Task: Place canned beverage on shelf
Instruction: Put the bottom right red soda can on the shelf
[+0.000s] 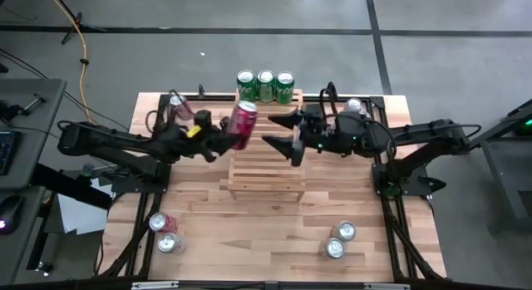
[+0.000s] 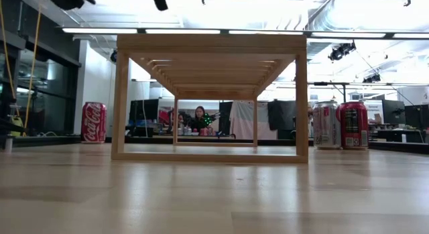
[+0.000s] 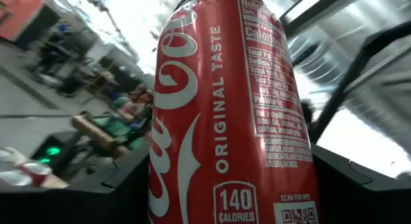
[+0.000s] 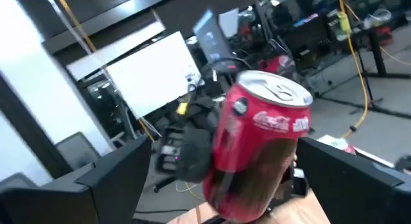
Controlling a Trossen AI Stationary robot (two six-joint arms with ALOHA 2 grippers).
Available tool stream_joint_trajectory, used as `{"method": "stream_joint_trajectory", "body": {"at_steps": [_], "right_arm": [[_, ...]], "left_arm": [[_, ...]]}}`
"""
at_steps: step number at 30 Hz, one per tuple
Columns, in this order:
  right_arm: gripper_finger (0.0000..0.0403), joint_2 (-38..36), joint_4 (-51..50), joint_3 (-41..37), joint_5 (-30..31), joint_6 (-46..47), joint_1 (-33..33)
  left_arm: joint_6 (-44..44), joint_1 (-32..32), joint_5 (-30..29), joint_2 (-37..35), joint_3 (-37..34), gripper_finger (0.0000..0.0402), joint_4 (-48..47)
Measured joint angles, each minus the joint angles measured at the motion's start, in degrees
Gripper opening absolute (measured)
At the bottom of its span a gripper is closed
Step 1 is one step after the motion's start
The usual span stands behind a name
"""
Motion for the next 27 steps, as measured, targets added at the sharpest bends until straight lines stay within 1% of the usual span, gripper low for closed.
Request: {"method": "stream_joint_trajectory", "body": {"at_steps": [4,7,9,10,12,13,16,20,23,26,27], "right_arm": [[0.0376,1.1,-0.6,0.0,0.6,3.1,-1.0],[0.0376,1.8,-0.3,0.1,4.0,4.6,-1.0],[0.0376,2.5,-1.7,0.0,6.7,5.4,-0.9],[0.0376,2.8,-2.3,-0.2,7.4,5.4,-0.9],[0.0376,2.8,-2.3,-0.2,9.3,5.7,-0.8],[0.0376,2.6,-2.2,-0.1,10.4,6.4,-0.8],[0.0376,2.5,-2.1,0.0,13.2,7.7,-0.9],[0.0376,2.5,-2.9,0.0,15.7,9.9,-0.9],[0.0376,2.5,-3.1,0.0,18.0,10.3,-0.9],[0.0376,2.5,-2.9,0.0,20.4,11.4,-1.1],[0.0376,2.5,-2.9,0.0,20.6,11.8,-1.3]], "left_arm": [[3.3,0.0,-0.8,3.2,3.5,0.0284,-3.0],[6.4,0.1,-2.4,5.4,6.0,0.0284,-2.9],[8.9,0.0,-3.9,6.1,7.1,0.0284,-3.6],[10.3,-0.1,-4.6,6.3,7.8,0.0284,-4.9],[14.2,-0.6,-8.1,6.3,9.0,0.0284,-9.3],[16.4,-1.1,-10.3,6.3,9.9,0.0284,-11.4],[23.5,-3.1,-20.0,5.8,13.0,0.0284,-19.0],[34.8,-6.5,-35.8,5.9,18.0,0.0284,-28.8],[42.7,-8.8,-47.9,6.9,20.7,0.0284,-30.6],[49.6,-10.1,-55.5,8.7,22.7,0.0284,-30.8],[51.3,-10.4,-57.1,9.6,23.4,0.0284,-30.5]]}}
